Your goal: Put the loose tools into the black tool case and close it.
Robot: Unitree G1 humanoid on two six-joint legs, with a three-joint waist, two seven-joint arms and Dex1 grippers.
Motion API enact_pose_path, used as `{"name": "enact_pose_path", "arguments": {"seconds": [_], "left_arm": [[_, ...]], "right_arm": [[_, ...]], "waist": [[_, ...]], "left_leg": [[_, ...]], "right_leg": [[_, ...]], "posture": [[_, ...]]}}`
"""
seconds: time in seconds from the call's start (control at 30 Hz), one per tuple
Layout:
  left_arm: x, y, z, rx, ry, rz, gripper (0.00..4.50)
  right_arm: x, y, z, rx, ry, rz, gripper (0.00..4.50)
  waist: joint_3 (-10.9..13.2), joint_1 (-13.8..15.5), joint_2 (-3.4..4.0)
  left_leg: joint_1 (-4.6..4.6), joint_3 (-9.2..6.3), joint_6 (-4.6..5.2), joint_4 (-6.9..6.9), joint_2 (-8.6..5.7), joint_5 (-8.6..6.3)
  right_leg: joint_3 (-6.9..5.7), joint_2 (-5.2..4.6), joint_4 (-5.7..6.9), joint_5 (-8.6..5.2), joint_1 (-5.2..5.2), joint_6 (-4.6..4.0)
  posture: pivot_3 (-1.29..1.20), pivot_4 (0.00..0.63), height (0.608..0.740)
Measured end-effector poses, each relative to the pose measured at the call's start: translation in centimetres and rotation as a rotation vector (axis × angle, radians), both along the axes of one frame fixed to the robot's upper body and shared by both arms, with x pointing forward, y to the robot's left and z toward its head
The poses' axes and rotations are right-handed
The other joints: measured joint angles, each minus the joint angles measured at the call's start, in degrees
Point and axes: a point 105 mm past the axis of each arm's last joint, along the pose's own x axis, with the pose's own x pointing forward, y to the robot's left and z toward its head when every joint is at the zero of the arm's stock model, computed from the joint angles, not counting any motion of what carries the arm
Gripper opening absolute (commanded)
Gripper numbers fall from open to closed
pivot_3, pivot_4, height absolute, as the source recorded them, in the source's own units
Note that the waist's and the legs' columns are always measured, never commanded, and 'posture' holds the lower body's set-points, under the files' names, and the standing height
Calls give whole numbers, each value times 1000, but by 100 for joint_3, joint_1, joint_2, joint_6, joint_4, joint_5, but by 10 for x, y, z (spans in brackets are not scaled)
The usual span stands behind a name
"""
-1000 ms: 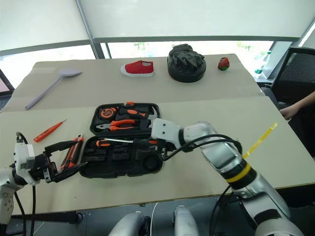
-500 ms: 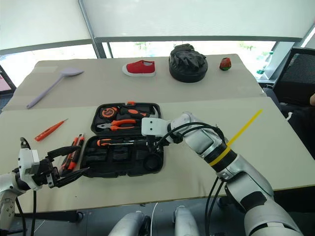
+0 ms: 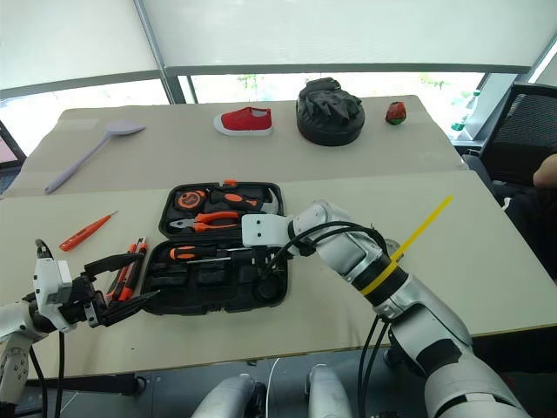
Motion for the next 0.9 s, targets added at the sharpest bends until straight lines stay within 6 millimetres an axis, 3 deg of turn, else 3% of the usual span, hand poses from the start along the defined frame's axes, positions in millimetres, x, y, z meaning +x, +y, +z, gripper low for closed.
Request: {"name": "enact_pose_path", "arguments": {"seconds": [0.1,0.33,0.43,0.47,0.57,0.7,0.9], "left_arm": [[0,0,0,-2,0,4,4500],[1,0,-1,-2,0,10,4500],[1,-1,0,0,-11,11,4500],[2,-1,0,-1,-15,13,4500],[3,-2,0,-4,-19,15,4500],[4,-2,0,-3,-17,19,4500],[4,-1,-1,8,-15,24,4500]], "right_arm": [[2,-1,9,40,-18,20,3690],[-7,-2,54,234,72,157,3690],[-9,7,61,366,104,188,3012],[-11,14,61,439,122,190,2567],[-12,26,45,492,129,189,1582],[-2,22,22,418,34,173,288],[0,26,-7,378,28,160,130]], "waist": [[0,1,0],[0,-5,0],[0,-13,0],[0,-16,0],[0,-16,0],[1,-1,1],[0,-16,1]], "left_leg": [[0,0,0,-1,0,0],[0,0,1,-2,1,-1],[1,0,1,-3,3,-1],[3,0,-1,-3,7,-2],[2,0,-10,-4,9,1],[1,2,-13,-2,2,3],[1,2,-18,-5,3,6]], "right_leg": [[0,2,-1,0,0,0],[0,3,-2,0,0,0],[3,0,-1,1,0,-2],[4,0,0,3,0,-6],[3,4,9,6,-9,-9],[1,8,9,6,-8,-9],[3,10,18,6,-20,-11]], "posture": [[0,150,740],[0,150,740],[0,150,740],[0,150,740],[0,150,740],[0,150,740],[0,150,740]]}}
